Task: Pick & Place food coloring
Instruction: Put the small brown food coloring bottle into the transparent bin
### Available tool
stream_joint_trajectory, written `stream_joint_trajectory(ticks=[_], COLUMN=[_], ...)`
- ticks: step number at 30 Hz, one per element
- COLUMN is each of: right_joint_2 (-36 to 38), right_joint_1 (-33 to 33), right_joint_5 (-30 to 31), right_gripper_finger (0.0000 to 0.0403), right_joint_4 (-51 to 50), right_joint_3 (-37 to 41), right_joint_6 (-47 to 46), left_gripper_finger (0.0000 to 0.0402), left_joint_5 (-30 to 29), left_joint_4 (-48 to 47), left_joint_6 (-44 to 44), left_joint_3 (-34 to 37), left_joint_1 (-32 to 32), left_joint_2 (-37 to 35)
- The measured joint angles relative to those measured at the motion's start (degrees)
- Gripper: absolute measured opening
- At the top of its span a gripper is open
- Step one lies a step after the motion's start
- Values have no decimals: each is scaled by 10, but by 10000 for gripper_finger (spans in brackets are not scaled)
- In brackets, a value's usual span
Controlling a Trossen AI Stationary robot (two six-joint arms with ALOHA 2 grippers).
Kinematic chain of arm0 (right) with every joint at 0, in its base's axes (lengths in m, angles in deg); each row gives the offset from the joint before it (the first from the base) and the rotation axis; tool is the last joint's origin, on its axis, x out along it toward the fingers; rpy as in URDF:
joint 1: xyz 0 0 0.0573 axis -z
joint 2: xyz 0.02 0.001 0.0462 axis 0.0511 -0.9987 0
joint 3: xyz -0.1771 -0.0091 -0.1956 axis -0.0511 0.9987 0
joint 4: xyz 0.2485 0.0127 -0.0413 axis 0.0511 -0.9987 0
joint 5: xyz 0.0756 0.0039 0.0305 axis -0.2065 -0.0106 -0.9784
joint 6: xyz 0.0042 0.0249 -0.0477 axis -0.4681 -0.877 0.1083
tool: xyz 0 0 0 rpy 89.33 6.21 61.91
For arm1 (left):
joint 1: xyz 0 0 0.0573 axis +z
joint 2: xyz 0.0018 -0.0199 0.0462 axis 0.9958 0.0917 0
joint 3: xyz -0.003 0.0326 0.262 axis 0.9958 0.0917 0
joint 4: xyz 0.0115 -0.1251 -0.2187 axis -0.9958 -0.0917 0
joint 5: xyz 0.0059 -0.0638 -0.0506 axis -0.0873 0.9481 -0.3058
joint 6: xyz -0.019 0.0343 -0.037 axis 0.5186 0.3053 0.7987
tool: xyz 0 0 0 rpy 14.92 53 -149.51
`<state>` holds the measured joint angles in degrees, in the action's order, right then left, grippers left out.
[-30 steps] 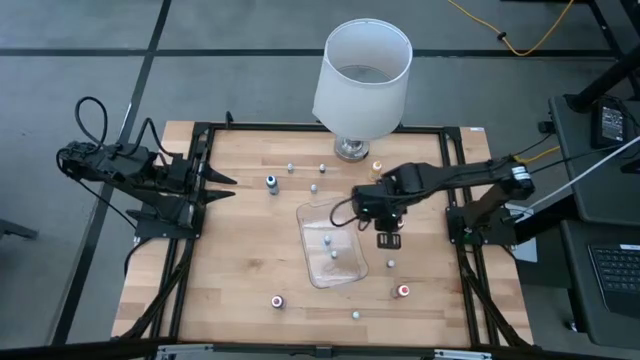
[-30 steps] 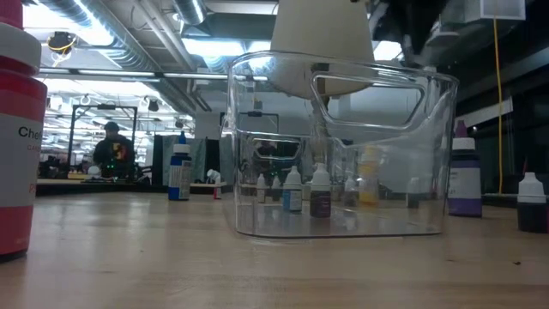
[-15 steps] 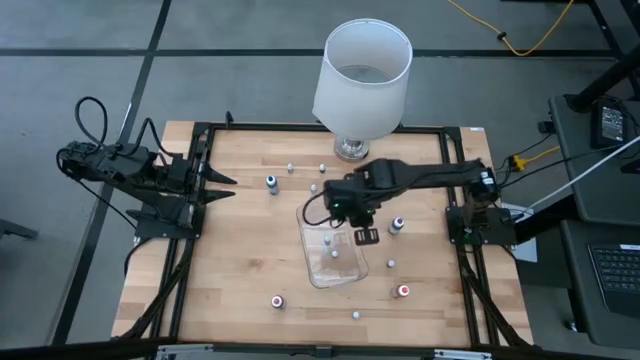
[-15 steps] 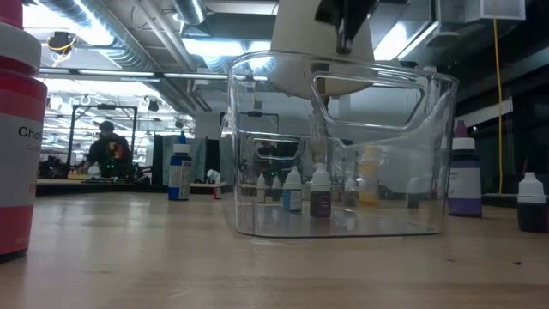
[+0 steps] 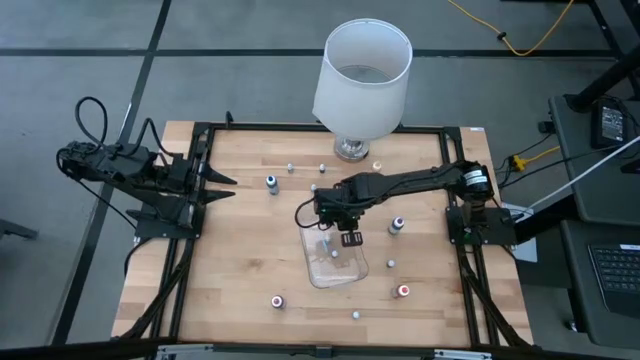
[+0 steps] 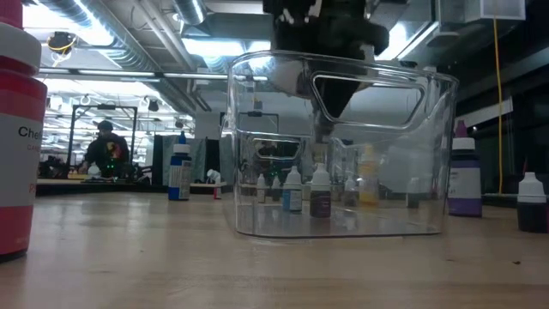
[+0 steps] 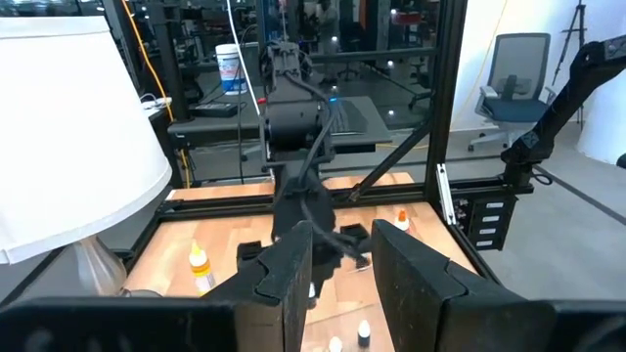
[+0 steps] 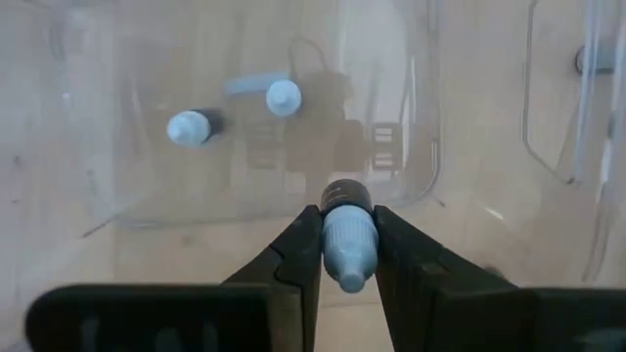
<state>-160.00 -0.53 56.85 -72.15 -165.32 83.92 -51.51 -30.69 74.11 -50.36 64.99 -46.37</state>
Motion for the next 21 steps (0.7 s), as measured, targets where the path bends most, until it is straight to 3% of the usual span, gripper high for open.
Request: stream_joint_trajectory(ticks=[21], right_joint_2=[-65], right_joint_1=[0], right_joint_5=[-31], right_gripper_finger=[83], right_joint_4=[42], right_joint_3=[10], right_joint_6=[-22], left_gripper_finger=[104], left_joint_5=[0], left_joint_4=[0], left_joint_6=[5], left_joint_3=[0], left_joint_1=[0], left_joint_2=[0])
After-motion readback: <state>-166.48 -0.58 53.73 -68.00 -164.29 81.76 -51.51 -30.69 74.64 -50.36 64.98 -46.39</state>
